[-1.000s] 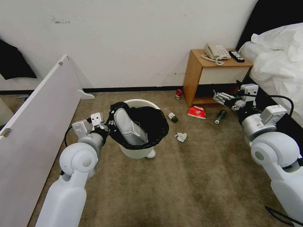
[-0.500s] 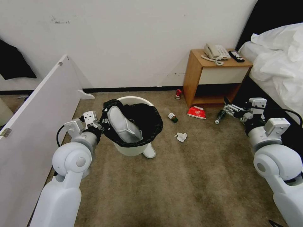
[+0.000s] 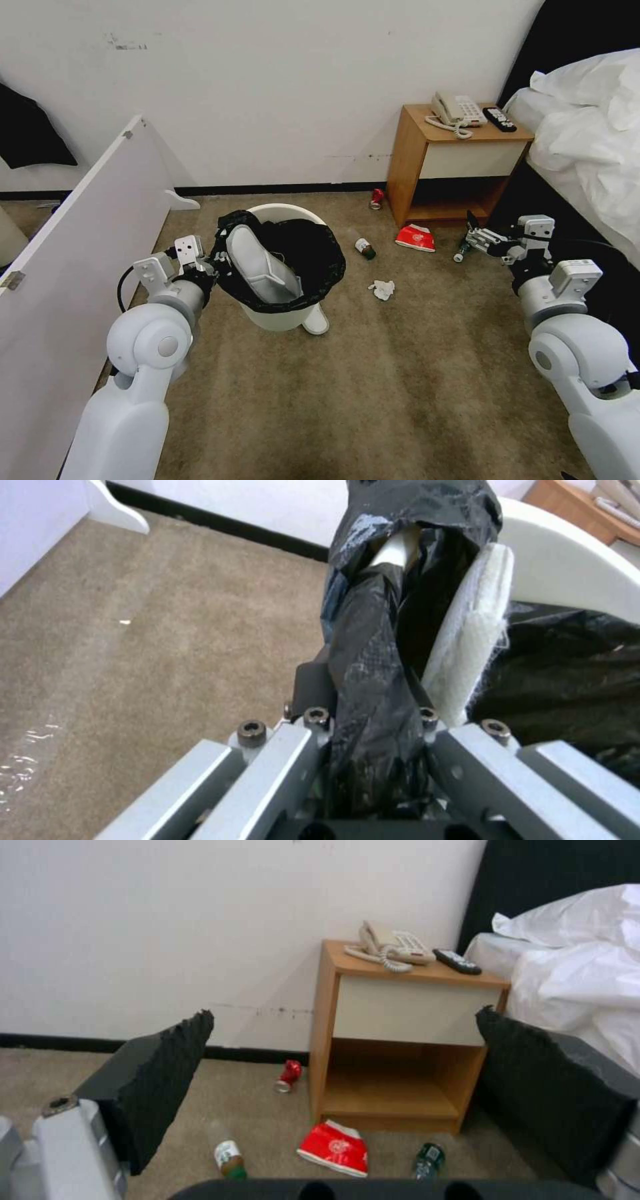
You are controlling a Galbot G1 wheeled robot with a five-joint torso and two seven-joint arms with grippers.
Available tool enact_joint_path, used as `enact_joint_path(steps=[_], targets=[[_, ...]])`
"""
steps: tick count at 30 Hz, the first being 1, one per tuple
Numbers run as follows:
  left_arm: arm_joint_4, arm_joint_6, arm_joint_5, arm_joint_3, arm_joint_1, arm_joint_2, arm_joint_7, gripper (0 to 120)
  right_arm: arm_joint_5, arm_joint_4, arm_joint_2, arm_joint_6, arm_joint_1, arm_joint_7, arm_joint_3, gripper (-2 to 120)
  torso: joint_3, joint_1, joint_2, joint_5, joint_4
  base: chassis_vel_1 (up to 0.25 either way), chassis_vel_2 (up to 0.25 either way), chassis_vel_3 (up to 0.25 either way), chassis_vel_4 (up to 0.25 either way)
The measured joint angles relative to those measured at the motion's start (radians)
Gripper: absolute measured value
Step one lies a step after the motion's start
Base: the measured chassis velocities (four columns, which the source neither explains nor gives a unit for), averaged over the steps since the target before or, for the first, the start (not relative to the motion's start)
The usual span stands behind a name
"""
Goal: Pick up the trash bin, then pick up the garbage from the floor and place it into the trash bin.
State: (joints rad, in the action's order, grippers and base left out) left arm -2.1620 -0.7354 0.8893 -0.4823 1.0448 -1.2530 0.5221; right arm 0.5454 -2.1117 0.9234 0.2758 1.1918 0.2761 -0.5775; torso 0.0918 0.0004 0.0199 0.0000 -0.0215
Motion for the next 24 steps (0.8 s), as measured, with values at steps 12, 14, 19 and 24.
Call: enact_joint_path(steps=[12, 14, 19, 24], targets=[[-0.004, 0.0, 0.004, 0.004, 0.002, -0.002, 0.002, 4, 0.001, -0.01, -0.001, -0.007, 0.004, -0.005, -0.006, 100, 0.0, 0.0, 0.0, 0.0, 0.0, 0.0, 0.0, 0.0, 0.0], [-0.004, 0.0, 0.004, 0.005, 0.003, -0.003, 0.002, 4, 0.001, -0.01, -0.001, -0.007, 0.003, -0.005, -0.006, 100, 0.0, 0.0, 0.0, 0.0, 0.0, 0.0, 0.0, 0.0, 0.0], [-0.004, 0.0, 0.004, 0.008, 0.004, -0.008, 0.003, 4, 0.003, -0.012, -0.002, -0.008, 0.001, -0.007, -0.005, 100, 0.0, 0.0, 0.0, 0.0, -0.0001, 0.0, 0.0, 0.0, 0.0], [-0.004, 0.0, 0.004, 0.01, 0.005, -0.01, 0.004, 4, 0.004, -0.012, -0.003, -0.008, -0.001, -0.008, -0.005, 100, 0.0, 0.0, 0.0, 0.0, 0.0, 0.0, 0.0, 0.0, 0.0]])
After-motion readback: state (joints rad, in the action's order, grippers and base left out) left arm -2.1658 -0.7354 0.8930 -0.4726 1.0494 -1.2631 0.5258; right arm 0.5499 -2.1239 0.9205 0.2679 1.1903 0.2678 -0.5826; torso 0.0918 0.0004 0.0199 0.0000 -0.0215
